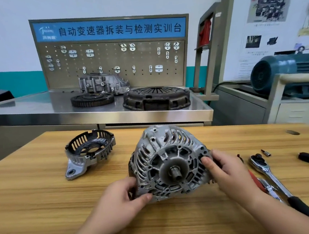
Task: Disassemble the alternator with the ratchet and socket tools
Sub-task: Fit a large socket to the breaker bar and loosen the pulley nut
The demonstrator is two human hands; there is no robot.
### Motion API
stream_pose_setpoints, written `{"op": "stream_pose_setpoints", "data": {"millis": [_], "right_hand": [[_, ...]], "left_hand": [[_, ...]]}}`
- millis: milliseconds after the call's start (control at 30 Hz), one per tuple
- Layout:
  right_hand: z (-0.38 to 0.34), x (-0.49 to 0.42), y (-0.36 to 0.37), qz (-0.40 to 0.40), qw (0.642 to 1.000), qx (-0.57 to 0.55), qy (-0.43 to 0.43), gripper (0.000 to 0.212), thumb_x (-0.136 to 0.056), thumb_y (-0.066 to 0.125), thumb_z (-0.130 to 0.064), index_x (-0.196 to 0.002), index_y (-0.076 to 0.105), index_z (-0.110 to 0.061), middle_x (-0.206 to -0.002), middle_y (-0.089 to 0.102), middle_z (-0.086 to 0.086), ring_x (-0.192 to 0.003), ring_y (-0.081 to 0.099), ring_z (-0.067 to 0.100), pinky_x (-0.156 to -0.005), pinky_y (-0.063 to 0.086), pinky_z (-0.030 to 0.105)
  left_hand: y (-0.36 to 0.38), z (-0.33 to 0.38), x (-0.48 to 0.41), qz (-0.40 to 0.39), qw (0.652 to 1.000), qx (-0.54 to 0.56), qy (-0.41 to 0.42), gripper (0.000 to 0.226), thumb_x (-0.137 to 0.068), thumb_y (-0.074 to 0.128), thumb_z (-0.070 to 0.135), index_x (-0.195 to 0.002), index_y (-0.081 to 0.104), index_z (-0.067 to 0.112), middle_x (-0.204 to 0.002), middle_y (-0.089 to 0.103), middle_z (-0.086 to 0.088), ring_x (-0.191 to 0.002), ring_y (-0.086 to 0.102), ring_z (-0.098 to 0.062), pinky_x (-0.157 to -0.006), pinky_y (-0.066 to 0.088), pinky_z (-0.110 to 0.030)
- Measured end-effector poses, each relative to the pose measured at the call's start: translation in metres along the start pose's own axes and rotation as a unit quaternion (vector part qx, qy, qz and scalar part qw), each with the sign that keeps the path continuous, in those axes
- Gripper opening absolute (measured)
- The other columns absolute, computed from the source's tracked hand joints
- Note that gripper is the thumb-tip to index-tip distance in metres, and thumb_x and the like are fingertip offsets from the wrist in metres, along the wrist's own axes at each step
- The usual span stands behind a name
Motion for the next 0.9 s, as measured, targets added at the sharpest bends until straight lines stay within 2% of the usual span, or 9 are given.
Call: {"op": "stream_pose_setpoints", "data": {"millis": [67, 133, 233, 367, 500, 600, 667, 800, 900], "right_hand": [[0.01, 0.003, 0.0, -0.052, 0.998, 0.013, 0.034, 0.028, -0.091, 0.056, -0.037, -0.078, 0.062, -0.012, -0.072, 0.065, 0.003, -0.069, 0.059, 0.01, -0.061, 0.05, 0.03], [0.021, 0.009, 0.0, -0.087, 0.993, 0.057, 0.056, 0.015, -0.094, 0.058, -0.024, -0.092, 0.065, -0.011, -0.084, 0.068, 0.002, -0.079, 0.061, 0.011, -0.073, 0.052, 0.039], [0.027, 0.015, 0.002, -0.102, 0.989, 0.095, 0.046, 0.015, -0.094, 0.059, -0.025, -0.101, 0.066, -0.014, -0.096, 0.068, -0.004, -0.092, 0.059, 0.008, -0.083, 0.049, 0.034], [0.025, 0.011, 0.003, -0.118, 0.987, 0.102, 0.028, 0.013, -0.091, 0.063, -0.026, -0.093, 0.068, -0.014, -0.09, 0.067, -0.004, -0.087, 0.056, 0.003, -0.08, 0.047, 0.031], [0.027, 0.012, 0.001, -0.163, 0.981, 0.099, 0.024, 0.002, -0.088, 0.066, -0.03, -0.089, 0.065, -0.032, -0.089, 0.065, -0.009, -0.09, 0.053, -0.004, -0.076, 0.045, 0.019], [0.033, 0.016, -0.001, -0.192, 0.975, 0.105, 0.031, 0.018, -0.085, 0.07, -0.034, -0.096, 0.063, -0.046, -0.1, 0.066, -0.016, -0.097, 0.054, -0.006, -0.084, 0.045, 0.019], [0.033, 0.017, -0.003, -0.199, 0.974, 0.107, 0.028, 0.026, -0.082, 0.073, -0.034, -0.096, 0.062, -0.052, -0.102, 0.067, -0.015, -0.1, 0.054, -0.005, -0.087, 0.045, 0.02], [0.032, 0.015, -0.004, -0.2, 0.973, 0.115, 0.023, 0.023, -0.08, 0.074, -0.039, -0.088, 0.062, -0.057, -0.096, 0.067, -0.018, -0.096, 0.055, -0.005, -0.083, 0.046, 0.021], [0.027, 0.012, -0.004, -0.218, 0.97, 0.102, 0.034, 0.028, -0.079, 0.075, -0.039, -0.085, 0.061, -0.062, -0.1, 0.062, -0.037, -0.097, 0.054, -0.012, -0.074, 0.041, 0.009]], "left_hand": [[0.002, -0.002, 0.0, 0.001, 0.999, -0.034, -0.012, 0.023, -0.073, 0.078, 0.039, -0.067, 0.063, 0.023, -0.06, 0.063, 0.018, -0.059, 0.054, 0.004, -0.055, 0.041, -0.021], [0.007, -0.003, 0.001, -0.013, 0.997, -0.076, -0.011, 0.023, -0.069, 0.076, 0.049, -0.072, 0.068, 0.028, -0.068, 0.066, 0.017, -0.066, 0.058, 0.003, -0.057, 0.045, -0.02], [0.009, -0.002, 0.003, -0.014, 0.993, -0.117, -0.003, 0.023, -0.068, 0.074, 0.054, -0.061, 0.06, 0.038, -0.061, 0.061, 0.022, -0.062, 0.057, 0.006, -0.05, 0.037, -0.014], [0.001, -0.005, 0.001, 0.023, 0.991, -0.133, -0.019, 0.032, -0.069, 0.074, 0.05, -0.053, 0.052, 0.034, -0.053, 0.056, 0.016, -0.054, 0.05, 0.002, -0.048, 0.034, -0.018], [0.004, -0.001, 0.004, 0.004, 0.988, -0.156, 0.003, 0.018, -0.069, 0.073, 0.054, -0.067, 0.064, 0.038, -0.06, 0.057, 0.026, -0.062, 0.052, 0.011, -0.049, 0.036, -0.011], [0.006, 0.0, 0.004, 0.005, 0.982, -0.186, 0.03, 0.023, -0.071, 0.07, 0.052, -0.075, 0.066, 0.029, -0.067, 0.058, 0.022, -0.068, 0.053, 0.007, -0.053, 0.037, -0.011], [0.006, 0.002, 0.003, 0.004, 0.975, -0.219, 0.029, 0.028, -0.073, 0.066, 0.05, -0.081, 0.066, 0.023, -0.076, 0.061, 0.017, -0.074, 0.055, 0.001, -0.056, 0.04, -0.013], [0.007, 0.001, 0.002, -0.013, 0.973, -0.228, 0.004, 0.028, -0.075, 0.066, 0.051, -0.086, 0.068, 0.025, -0.078, 0.061, 0.017, -0.074, 0.054, 0.002, -0.055, 0.038, -0.011], [0.006, -0.002, 0.002, -0.028, 0.978, -0.204, -0.016, 0.023, -0.074, 0.069, 0.05, -0.085, 0.069, 0.03, -0.077, 0.062, 0.019, -0.07, 0.054, 0.004, -0.054, 0.038, -0.011]]}}
Point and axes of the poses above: each hand's wrist, its own x-axis away from the middle knuckle, its own y-axis out of the palm, z = x × y, the point moved 5 cm from there along -x, towards the middle knuckle
